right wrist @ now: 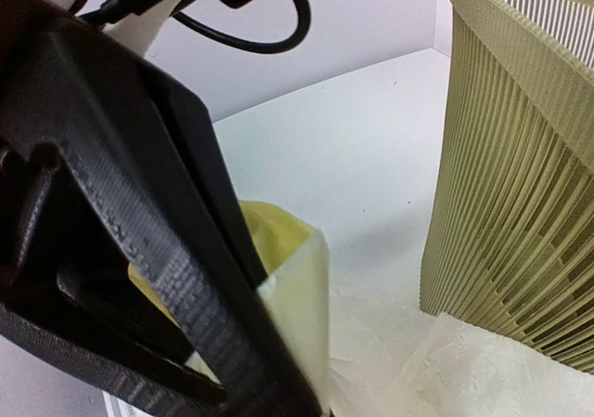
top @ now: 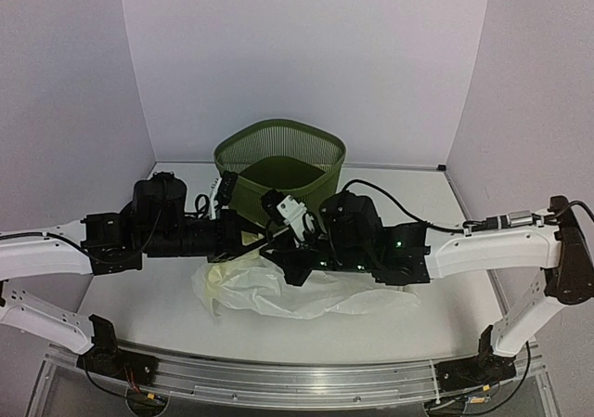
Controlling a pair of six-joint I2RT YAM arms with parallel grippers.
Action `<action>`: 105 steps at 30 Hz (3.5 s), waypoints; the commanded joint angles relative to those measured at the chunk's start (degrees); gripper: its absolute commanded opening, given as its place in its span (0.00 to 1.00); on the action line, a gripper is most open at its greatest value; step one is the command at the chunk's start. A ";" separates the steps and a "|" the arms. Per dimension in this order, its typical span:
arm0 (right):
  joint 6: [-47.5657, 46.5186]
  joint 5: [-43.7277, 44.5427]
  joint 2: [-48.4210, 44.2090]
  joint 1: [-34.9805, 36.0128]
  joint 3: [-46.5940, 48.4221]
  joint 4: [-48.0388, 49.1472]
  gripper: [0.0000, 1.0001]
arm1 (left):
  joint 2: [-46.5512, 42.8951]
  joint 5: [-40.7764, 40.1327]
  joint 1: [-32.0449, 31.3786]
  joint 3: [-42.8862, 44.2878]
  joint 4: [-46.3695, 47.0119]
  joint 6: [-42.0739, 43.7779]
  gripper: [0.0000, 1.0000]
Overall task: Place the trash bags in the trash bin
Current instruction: Unfold the trash bag at the center of the board.
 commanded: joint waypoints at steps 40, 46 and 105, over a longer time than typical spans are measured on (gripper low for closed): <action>-2.47 -26.19 -14.38 -3.83 -3.25 -9.69 0.00 | -12.25 6.59 -0.28 -6.23 -0.05 17.09 0.65; -5.56 -29.98 -16.16 -3.86 -4.20 -9.27 0.00 | -14.40 3.63 -0.28 -7.90 -3.33 15.70 0.68; -7.45 -15.80 -11.18 -2.86 7.88 -27.41 0.74 | -2.22 -10.88 -0.28 9.53 -13.60 32.31 0.00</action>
